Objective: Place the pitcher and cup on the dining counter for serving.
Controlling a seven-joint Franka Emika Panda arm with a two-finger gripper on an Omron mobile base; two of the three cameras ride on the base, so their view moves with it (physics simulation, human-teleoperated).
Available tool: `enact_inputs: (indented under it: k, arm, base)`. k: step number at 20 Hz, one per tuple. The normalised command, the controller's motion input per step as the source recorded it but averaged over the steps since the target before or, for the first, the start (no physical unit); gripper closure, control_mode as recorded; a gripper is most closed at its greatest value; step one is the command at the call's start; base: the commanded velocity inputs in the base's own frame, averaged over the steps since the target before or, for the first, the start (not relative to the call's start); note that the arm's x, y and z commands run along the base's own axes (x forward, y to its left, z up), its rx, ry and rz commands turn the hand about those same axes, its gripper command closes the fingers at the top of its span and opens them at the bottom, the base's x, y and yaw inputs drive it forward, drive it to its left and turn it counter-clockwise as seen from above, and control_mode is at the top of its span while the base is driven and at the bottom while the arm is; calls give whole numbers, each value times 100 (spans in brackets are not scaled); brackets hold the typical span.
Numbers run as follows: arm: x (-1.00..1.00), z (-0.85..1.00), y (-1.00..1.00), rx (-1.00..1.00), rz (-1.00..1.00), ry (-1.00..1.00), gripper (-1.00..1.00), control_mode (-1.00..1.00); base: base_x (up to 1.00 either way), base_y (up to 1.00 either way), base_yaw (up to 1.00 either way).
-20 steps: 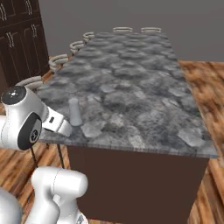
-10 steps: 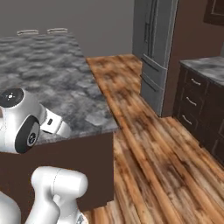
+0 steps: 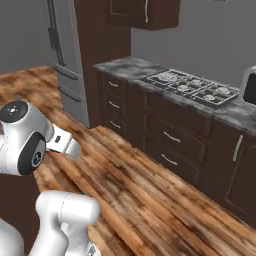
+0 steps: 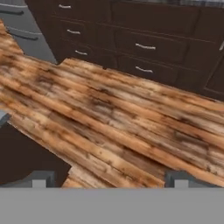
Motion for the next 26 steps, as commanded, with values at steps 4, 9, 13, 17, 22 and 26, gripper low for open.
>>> enact_inputs:
  k: [4,9,13,17,22,26]
  arm:
    - [0,0,0,0,0,0,-100,100]
    - [0,0,0,0,0,0,-100,100]
    - [0,0,0,0,0,0,-100,100]
    - [0,0,0,0,0,0,-100,100]
    - [0,0,0,0,0,0,-100,100]
    - [0,0,0,0,0,0,-100,100]
  base:
    - [0,-71,-76]
    - [2,-40,-82]
    - [67,-1,-66]
    - [83,22,-64]
    - [32,30,-82]
    - [0,18,-94]
